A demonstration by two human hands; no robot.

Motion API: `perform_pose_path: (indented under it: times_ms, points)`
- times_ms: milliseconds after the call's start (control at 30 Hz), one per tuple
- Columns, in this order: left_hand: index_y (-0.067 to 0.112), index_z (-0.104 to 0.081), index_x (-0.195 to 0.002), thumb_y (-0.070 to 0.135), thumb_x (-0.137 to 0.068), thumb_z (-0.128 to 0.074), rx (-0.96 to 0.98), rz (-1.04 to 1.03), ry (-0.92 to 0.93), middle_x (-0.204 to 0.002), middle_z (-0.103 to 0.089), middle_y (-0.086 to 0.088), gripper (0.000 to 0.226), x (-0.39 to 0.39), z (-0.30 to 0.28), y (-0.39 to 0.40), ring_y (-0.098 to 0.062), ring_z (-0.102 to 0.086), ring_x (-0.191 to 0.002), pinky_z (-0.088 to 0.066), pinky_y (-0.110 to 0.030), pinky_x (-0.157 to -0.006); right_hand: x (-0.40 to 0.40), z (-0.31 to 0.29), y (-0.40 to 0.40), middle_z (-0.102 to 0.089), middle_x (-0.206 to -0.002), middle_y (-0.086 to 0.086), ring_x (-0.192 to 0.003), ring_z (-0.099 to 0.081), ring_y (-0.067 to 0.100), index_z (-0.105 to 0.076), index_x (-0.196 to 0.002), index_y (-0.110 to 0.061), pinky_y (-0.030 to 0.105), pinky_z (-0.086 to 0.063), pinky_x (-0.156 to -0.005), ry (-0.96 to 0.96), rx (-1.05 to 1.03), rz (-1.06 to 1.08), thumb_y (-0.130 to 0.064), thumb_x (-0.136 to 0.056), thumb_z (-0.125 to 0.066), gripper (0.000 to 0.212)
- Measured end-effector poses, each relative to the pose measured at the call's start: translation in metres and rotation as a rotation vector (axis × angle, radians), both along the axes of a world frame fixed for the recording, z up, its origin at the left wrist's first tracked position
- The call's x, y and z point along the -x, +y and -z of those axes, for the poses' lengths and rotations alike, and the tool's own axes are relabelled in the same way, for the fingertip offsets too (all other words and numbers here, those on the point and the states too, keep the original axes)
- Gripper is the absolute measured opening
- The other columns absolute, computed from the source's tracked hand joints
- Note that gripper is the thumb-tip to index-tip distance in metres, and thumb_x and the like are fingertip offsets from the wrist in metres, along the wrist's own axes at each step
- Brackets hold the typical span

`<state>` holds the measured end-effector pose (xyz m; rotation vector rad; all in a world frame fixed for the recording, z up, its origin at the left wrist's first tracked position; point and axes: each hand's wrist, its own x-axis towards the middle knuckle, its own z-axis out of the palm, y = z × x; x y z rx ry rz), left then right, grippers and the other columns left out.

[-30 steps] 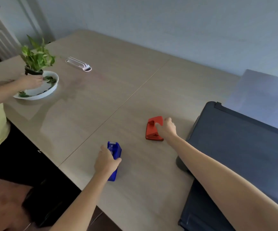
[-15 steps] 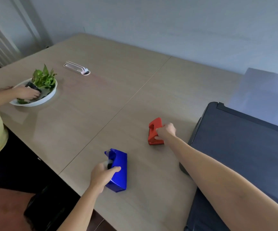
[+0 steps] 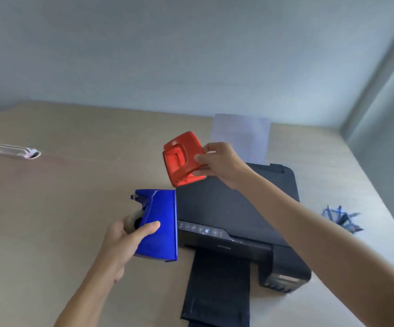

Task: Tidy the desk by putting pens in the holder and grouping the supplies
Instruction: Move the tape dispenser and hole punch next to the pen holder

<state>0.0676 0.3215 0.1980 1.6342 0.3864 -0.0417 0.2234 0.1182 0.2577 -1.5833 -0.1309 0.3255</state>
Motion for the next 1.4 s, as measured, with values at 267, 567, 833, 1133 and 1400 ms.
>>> perform_pose_path:
  times_ms: [267,567,833,1133,1400]
  points:
    - [0.013,-0.071,-0.094,0.028,-0.062,-0.08,0.028,0.558,0.056,-0.09,-0.076,-0.006,0.036,0.006,0.008,-0.212,-0.02,-0.072,-0.084,-0.056,-0.034,-0.075,0.077,-0.005,-0.263,-0.064,-0.078,0.022,-0.062,-0.067,0.028,-0.055,-0.075,-0.002,0.035,-0.062,-0.068,-0.074,0.02,0.345,0.004,-0.086,-0.06,0.013]
    - [0.018,-0.064,-0.07,0.037,-0.063,-0.072,-0.276,0.815,0.241,-0.078,-0.073,0.003,0.022,0.018,0.092,-0.4,-0.019,-0.069,-0.085,-0.056,-0.037,-0.077,0.165,0.071,-0.445,-0.061,-0.094,0.029,-0.076,-0.067,0.038,-0.05,-0.102,0.023,0.027,-0.061,-0.055,0.172,0.053,0.737,0.004,-0.087,-0.059,0.026]
    - [0.023,-0.048,-0.068,0.033,-0.069,-0.057,-0.723,0.663,0.13,-0.081,-0.066,-0.002,0.014,-0.017,0.15,-0.433,-0.028,-0.065,-0.082,-0.051,-0.03,-0.064,0.182,0.186,-0.464,-0.057,-0.079,0.021,-0.063,-0.062,0.029,-0.054,-0.08,0.004,0.026,-0.057,-0.043,0.467,0.148,0.772,0.006,-0.086,-0.059,0.008]
    - [0.003,-0.047,-0.11,0.031,-0.069,-0.072,-0.777,0.576,0.304,-0.113,-0.065,-0.014,0.055,-0.028,0.164,-0.45,-0.032,-0.067,-0.101,-0.055,-0.036,-0.08,0.176,0.249,-0.435,-0.052,-0.079,0.017,-0.064,-0.058,0.025,-0.054,-0.078,-0.004,0.025,-0.058,-0.047,0.515,0.16,0.715,0.003,-0.088,-0.057,0.013]
    - [0.003,-0.046,-0.113,0.035,-0.068,-0.076,-0.752,0.596,0.316,-0.118,-0.063,-0.014,0.063,-0.027,0.161,-0.452,-0.032,-0.066,-0.102,-0.056,-0.038,-0.083,0.183,0.247,-0.427,-0.055,-0.084,0.021,-0.064,-0.059,0.025,-0.055,-0.082,-0.003,0.039,-0.061,-0.063,0.472,0.211,0.693,-0.001,-0.089,-0.057,0.008]
